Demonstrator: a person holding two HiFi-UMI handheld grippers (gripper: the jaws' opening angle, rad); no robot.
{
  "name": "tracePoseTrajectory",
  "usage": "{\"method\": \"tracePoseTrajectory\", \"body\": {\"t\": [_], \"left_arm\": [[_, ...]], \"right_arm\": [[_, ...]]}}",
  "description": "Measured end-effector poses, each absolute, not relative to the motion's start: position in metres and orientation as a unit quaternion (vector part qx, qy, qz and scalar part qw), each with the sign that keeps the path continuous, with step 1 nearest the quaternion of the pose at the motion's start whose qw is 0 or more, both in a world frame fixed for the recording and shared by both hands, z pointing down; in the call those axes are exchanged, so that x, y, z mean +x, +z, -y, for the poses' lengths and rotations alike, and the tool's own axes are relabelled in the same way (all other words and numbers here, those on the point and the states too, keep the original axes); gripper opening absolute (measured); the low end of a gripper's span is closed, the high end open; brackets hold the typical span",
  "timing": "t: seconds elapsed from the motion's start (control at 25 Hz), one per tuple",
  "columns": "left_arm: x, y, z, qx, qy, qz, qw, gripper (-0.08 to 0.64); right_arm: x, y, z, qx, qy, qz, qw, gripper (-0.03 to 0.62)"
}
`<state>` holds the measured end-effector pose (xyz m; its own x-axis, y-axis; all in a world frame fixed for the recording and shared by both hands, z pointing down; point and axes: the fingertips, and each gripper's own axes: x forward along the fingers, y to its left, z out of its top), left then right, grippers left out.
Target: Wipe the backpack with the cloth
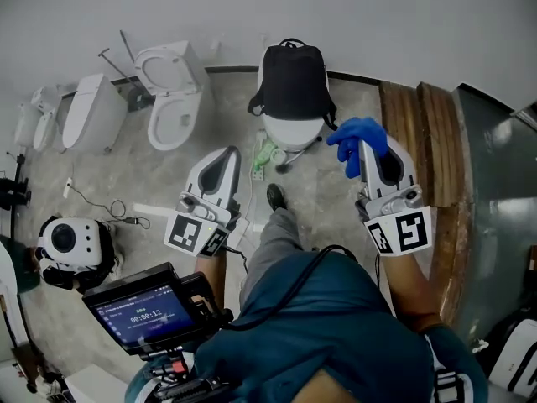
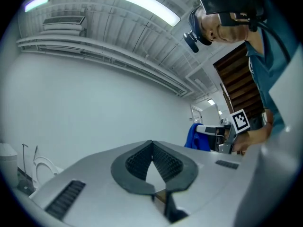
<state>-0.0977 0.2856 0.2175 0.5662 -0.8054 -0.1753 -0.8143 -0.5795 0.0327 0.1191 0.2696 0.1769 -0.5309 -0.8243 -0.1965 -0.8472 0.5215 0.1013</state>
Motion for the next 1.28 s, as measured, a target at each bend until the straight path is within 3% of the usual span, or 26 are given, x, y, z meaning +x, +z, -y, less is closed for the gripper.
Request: {"method": "tracePoseTrajectory", "body": {"t": [0.76, 1.04, 1.28], "left_arm": [[-0.084, 0.226, -0.301, -0.896, 0.059, -0.439, 0.030, 0.003], [-0.145, 0.175, -0.430, -0.913, 0.077, -0.399, 0.027, 0.003], [-0.144, 0.158, -0.470, -0.915, 0.078, -0.393, 0.038, 0.003]], "right_arm": [[0.113, 0.224, -0.294, -0.472, 0.020, -0.878, 0.076, 0.023], [0.048, 0.167, -0.431, -0.499, 0.041, -0.862, 0.074, 0.023], [0.055, 0.160, -0.471, -0.516, 0.038, -0.854, 0.054, 0.023]]}}
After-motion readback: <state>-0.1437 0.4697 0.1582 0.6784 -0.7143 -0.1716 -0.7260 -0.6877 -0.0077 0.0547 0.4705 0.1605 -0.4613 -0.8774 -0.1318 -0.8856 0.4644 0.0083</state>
